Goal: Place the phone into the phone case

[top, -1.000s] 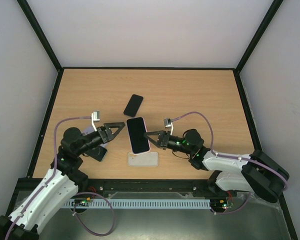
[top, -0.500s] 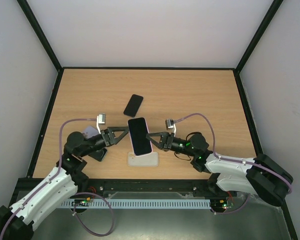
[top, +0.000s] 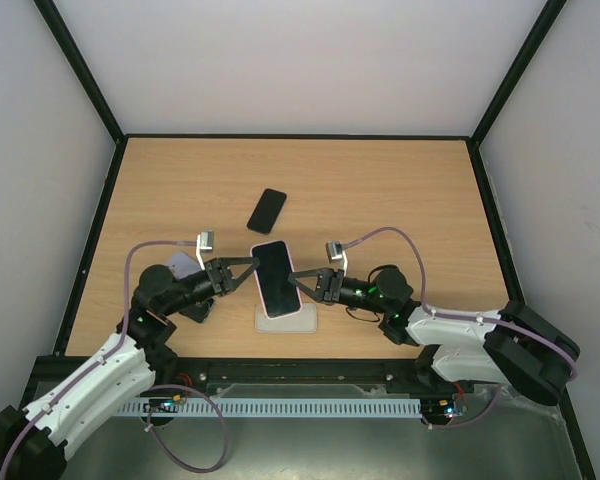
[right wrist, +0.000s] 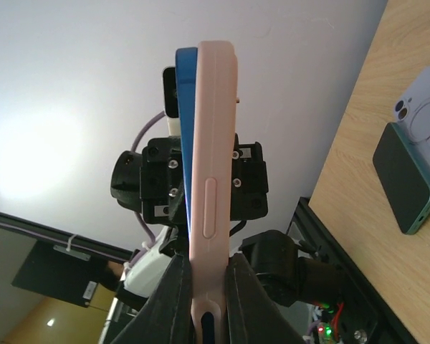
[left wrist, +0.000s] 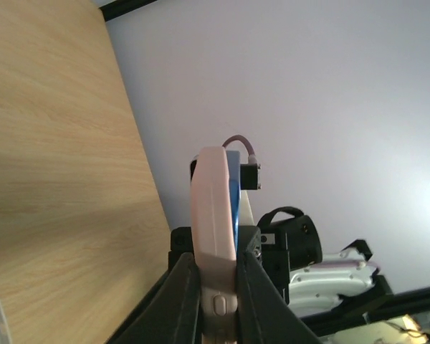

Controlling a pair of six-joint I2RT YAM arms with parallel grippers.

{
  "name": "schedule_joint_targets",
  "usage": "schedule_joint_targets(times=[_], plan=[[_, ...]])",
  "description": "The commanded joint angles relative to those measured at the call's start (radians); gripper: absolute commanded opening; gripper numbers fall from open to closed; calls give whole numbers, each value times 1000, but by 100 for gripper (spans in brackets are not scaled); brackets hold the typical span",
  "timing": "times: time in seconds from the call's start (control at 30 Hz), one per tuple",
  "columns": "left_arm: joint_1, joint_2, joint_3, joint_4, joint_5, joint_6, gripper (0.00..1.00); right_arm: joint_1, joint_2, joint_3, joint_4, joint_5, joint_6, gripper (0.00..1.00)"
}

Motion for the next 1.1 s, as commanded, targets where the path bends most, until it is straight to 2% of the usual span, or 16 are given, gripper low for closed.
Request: schedule_joint_targets(times=[0.0, 0.2, 0.27, 0.37, 0.47, 0.6, 0.73, 0.8, 0.97, 1.07], plan=[[-4, -27, 8, -38, -21, 35, 3, 9, 14, 12, 97, -27, -5, 4], [-5, -36, 19, -111, -26, 33, 3, 9, 11, 10, 97, 10, -5, 3], [-5, -41, 20, -110, -17, 23, 11, 9, 0, 9, 95, 40, 2, 3], [-4, -55, 13, -107, -10, 4, 33, 10, -17, 14, 94, 90, 9, 3], [-6, -68, -16, -68, 5, -22, 49, 10, -34, 25, 87, 138, 6, 3], [-29, -73, -59, -30, 9, -47, 61, 9, -57, 41, 42, 212, -16, 3], [-56, -43, -71, 15, 20, -40, 63, 9, -60, 85, -39, 237, -56, 3], [-65, -16, -64, 38, 34, -30, 60, 9, -49, 106, -60, 227, -69, 4], [-74, 24, -44, 42, 45, 3, 38, 9, -38, 92, -78, 198, -89, 4], [-77, 19, -46, 34, 40, 14, 31, 10, -53, 66, -117, 195, -108, 4]])
